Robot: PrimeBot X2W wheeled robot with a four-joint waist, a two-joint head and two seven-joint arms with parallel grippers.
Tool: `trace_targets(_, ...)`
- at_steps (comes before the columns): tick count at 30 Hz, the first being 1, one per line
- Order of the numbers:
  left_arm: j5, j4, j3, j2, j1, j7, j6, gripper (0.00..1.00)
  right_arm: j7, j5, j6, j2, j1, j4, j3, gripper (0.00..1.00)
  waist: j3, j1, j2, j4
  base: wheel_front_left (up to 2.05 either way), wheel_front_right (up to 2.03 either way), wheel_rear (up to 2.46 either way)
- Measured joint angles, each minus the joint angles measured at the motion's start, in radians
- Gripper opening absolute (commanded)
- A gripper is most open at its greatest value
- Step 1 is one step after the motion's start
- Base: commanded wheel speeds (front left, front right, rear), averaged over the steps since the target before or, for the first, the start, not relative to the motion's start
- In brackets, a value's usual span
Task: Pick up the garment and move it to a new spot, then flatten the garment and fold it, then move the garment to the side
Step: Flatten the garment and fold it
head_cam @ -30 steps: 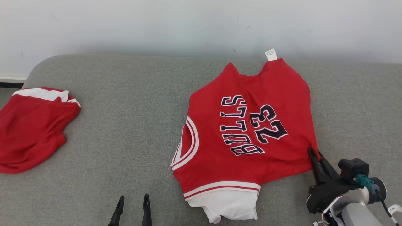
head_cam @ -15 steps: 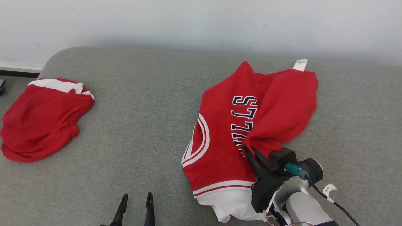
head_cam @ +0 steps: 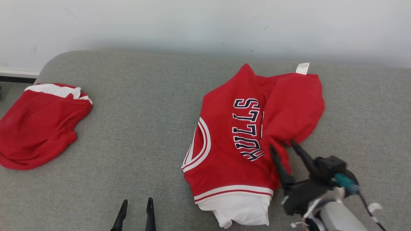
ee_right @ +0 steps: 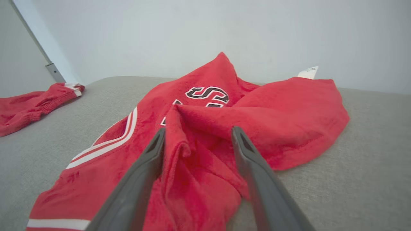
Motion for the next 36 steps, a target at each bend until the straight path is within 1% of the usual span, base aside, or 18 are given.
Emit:
trace_targets(1,0.001,-0.001,0.003,0.000,0.000,0.000,0.000,1.00,-0.006,0.033,0.000,-0.027,0.040,-0.054,-0.034,1.00,-0.003,0.0000,0.0000,-0.008,0.00,0.00,0.00)
trace_targets(2,0.001,-0.001,0.003,0.000,0.000,0.000,0.000,1.00,-0.006,0.033,0.000,-0.027,0.040,-0.054,-0.034,1.00,-0.003,0.0000,0.0000,-0.008,0.00,0.00,0.00)
trace_targets(6,0.005,-0.005,0.005,0.000,0.001,0.000,0.000,1.00,-0.010,0.085,0.000,-0.062,0.114,-0.144,-0.102,1.00,-0.006,0.0000,0.0000,-0.022,0.00,0.00,0.00)
trace_targets(12,0.012,-0.004,0.008,0.000,0.007,0.000,-0.009,1.00,-0.013,0.118,0.000,-0.076,0.191,-0.236,-0.175,1.00,-0.007,0.0000,0.0000,-0.024,0.00,0.00,0.00)
trace_targets(15,0.017,-0.003,0.011,0.000,0.007,0.000,-0.010,1.00,0.002,0.128,0.000,-0.069,0.217,-0.250,-0.206,1.00,-0.006,0.0000,0.0000,-0.020,0.00,0.00,0.00)
trace_targets(20,0.019,-0.002,0.011,0.000,0.007,0.000,-0.016,1.00,0.049,0.091,0.000,-0.063,0.214,-0.208,-0.218,1.00,-0.001,0.0000,0.0000,-0.015,0.00,0.00,0.00)
trace_targets(23,0.020,-0.002,0.005,0.000,0.003,0.000,-0.017,1.00,0.066,0.085,0.000,-0.048,0.174,-0.164,-0.210,1.00,0.007,0.0000,0.0000,-0.008,0.00,0.00,0.00)
trace_targets(31,0.021,0.002,-0.003,0.000,-0.012,0.000,-0.018,1.00,0.091,0.037,0.000,-0.041,0.044,0.034,-0.161,1.00,0.028,0.0000,0.0000,0.024,0.00,0.00,0.00)
trace_targets(35,0.021,0.003,-0.006,0.000,-0.014,0.000,-0.013,1.00,0.092,0.034,0.000,-0.036,0.004,0.131,-0.126,1.00,0.034,0.0000,0.0000,0.043,0.00,0.00,0.00)
trace_targets(36,0.020,0.002,-0.006,0.000,-0.014,0.000,-0.012,1.00,0.092,0.032,0.000,-0.035,-0.003,0.153,-0.115,0.96,0.034,0.0000,0.0001,0.047,0.00,0.00,0.00)
